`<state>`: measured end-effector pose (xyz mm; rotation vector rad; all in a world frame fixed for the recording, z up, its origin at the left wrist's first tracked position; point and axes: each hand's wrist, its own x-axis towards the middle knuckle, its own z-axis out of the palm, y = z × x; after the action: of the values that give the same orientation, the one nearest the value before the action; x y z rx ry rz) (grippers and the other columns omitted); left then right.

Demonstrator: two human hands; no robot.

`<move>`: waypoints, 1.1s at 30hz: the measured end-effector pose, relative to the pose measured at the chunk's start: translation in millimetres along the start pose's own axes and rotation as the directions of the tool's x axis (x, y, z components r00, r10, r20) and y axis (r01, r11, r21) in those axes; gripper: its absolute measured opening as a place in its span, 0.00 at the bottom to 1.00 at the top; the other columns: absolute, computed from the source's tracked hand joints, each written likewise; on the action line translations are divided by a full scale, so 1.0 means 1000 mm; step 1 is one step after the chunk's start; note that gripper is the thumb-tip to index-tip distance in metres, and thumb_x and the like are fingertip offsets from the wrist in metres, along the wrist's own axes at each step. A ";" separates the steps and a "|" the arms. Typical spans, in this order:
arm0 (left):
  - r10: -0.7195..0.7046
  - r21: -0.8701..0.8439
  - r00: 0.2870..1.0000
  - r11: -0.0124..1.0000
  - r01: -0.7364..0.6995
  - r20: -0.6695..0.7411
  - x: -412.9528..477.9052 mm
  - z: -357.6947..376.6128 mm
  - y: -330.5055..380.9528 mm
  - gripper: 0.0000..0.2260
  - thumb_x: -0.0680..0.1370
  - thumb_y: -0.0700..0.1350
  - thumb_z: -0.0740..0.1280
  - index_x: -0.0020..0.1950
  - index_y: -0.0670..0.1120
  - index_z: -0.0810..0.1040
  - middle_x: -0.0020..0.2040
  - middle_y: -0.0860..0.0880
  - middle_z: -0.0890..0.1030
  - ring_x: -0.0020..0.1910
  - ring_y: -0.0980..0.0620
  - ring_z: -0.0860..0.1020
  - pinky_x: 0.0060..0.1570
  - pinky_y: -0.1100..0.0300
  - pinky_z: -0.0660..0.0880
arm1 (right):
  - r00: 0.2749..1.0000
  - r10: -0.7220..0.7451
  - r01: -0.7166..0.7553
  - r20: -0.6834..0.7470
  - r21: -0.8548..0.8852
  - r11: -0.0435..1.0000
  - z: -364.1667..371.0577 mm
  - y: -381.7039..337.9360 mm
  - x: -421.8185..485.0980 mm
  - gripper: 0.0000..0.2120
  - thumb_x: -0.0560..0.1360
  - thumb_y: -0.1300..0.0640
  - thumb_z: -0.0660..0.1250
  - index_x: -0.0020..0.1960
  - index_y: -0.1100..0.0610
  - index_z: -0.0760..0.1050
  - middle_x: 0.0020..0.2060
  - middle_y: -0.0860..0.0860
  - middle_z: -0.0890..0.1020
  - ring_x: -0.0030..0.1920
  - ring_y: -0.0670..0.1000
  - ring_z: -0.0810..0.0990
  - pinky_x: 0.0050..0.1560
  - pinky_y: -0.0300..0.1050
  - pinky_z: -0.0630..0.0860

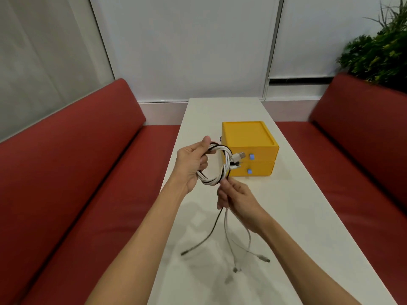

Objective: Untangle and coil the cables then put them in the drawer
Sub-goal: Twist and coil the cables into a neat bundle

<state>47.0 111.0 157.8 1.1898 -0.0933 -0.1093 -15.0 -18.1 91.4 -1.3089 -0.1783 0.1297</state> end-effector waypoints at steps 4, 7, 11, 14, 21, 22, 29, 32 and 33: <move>0.169 0.154 0.965 0.978 -0.139 -0.200 -0.003 0.001 -0.018 0.11 0.79 0.46 0.67 0.43 0.41 0.83 0.31 0.49 0.80 0.20 0.61 0.59 0.22 0.70 0.58 | 0.996 -0.066 0.029 -0.055 -0.512 0.859 0.010 0.007 -0.006 0.12 0.83 0.51 0.52 0.46 0.52 0.71 0.31 0.48 0.66 0.31 0.46 0.63 0.35 0.42 0.63; 0.245 0.194 0.928 0.961 -0.195 -0.282 -0.007 0.009 -0.028 0.12 0.79 0.46 0.67 0.44 0.39 0.82 0.27 0.54 0.77 0.20 0.60 0.64 0.25 0.69 0.61 | 0.996 -0.061 -0.001 -0.067 -0.675 0.738 0.017 0.002 -0.011 0.15 0.83 0.53 0.50 0.66 0.52 0.68 0.48 0.54 0.80 0.48 0.52 0.77 0.50 0.47 0.71; 0.313 0.234 0.879 0.942 -0.240 -0.359 -0.011 0.017 -0.033 0.14 0.80 0.49 0.66 0.44 0.40 0.82 0.20 0.59 0.68 0.22 0.59 0.64 0.29 0.67 0.62 | 0.996 -0.058 0.019 -0.062 -0.503 0.864 0.024 -0.003 -0.016 0.19 0.82 0.50 0.53 0.72 0.43 0.62 0.61 0.37 0.74 0.61 0.42 0.73 0.64 0.42 0.67; 0.328 0.221 0.871 0.940 -0.261 -0.364 -0.014 0.020 -0.036 0.14 0.79 0.50 0.66 0.43 0.40 0.81 0.24 0.54 0.64 0.24 0.57 0.60 0.27 0.65 0.61 | 0.984 -0.064 0.001 -0.167 -0.355 0.935 0.027 -0.002 -0.016 0.22 0.79 0.39 0.50 0.71 0.42 0.63 0.43 0.32 0.70 0.44 0.35 0.71 0.49 0.33 0.68; 0.124 0.284 0.984 0.955 -0.084 -0.124 -0.016 -0.002 -0.028 0.11 0.82 0.46 0.62 0.47 0.42 0.80 0.40 0.47 0.82 0.25 0.58 0.73 0.29 0.66 0.72 | 0.947 -0.104 -0.033 -0.304 -0.414 0.910 0.006 -0.003 -0.016 0.14 0.82 0.47 0.54 0.48 0.51 0.76 0.39 0.46 0.75 0.39 0.44 0.70 0.46 0.40 0.68; 0.067 0.327 0.995 0.944 -0.038 -0.079 -0.016 -0.006 -0.023 0.12 0.82 0.47 0.62 0.48 0.42 0.81 0.41 0.46 0.84 0.28 0.57 0.77 0.32 0.65 0.75 | 0.948 -0.109 -0.037 -0.299 -0.443 0.896 0.002 -0.002 -0.016 0.15 0.82 0.47 0.54 0.47 0.51 0.76 0.40 0.48 0.76 0.40 0.44 0.70 0.48 0.42 0.69; -0.147 0.593 0.973 0.805 0.013 0.177 -0.015 -0.010 -0.001 0.16 0.77 0.56 0.68 0.54 0.45 0.83 0.47 0.48 0.86 0.30 0.57 0.73 0.32 0.66 0.69 | 0.976 -0.099 -0.026 -0.194 -0.556 0.831 -0.002 -0.006 -0.015 0.16 0.82 0.46 0.53 0.56 0.51 0.77 0.46 0.39 0.79 0.48 0.39 0.75 0.50 0.38 0.70; -0.123 0.514 0.983 0.857 0.034 0.139 -0.016 -0.012 0.000 0.14 0.76 0.53 0.70 0.53 0.43 0.83 0.49 0.44 0.85 0.25 0.56 0.64 0.27 0.67 0.63 | 0.994 -0.067 0.010 -0.088 -0.532 0.847 -0.011 -0.009 -0.013 0.16 0.81 0.44 0.53 0.62 0.45 0.75 0.47 0.40 0.79 0.51 0.41 0.75 0.55 0.39 0.69; -0.115 0.487 0.987 0.872 0.044 0.117 -0.016 -0.012 0.000 0.14 0.76 0.52 0.70 0.52 0.42 0.83 0.49 0.44 0.85 0.24 0.56 0.61 0.26 0.67 0.61 | 0.996 -0.049 0.007 -0.071 -0.500 0.866 -0.014 -0.011 -0.013 0.15 0.82 0.46 0.53 0.60 0.44 0.76 0.42 0.43 0.76 0.45 0.43 0.73 0.50 0.39 0.68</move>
<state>33.0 124.1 153.0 1.6897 -0.2065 -0.2550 -24.8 -37.1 97.4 -1.8283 -0.1670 0.0013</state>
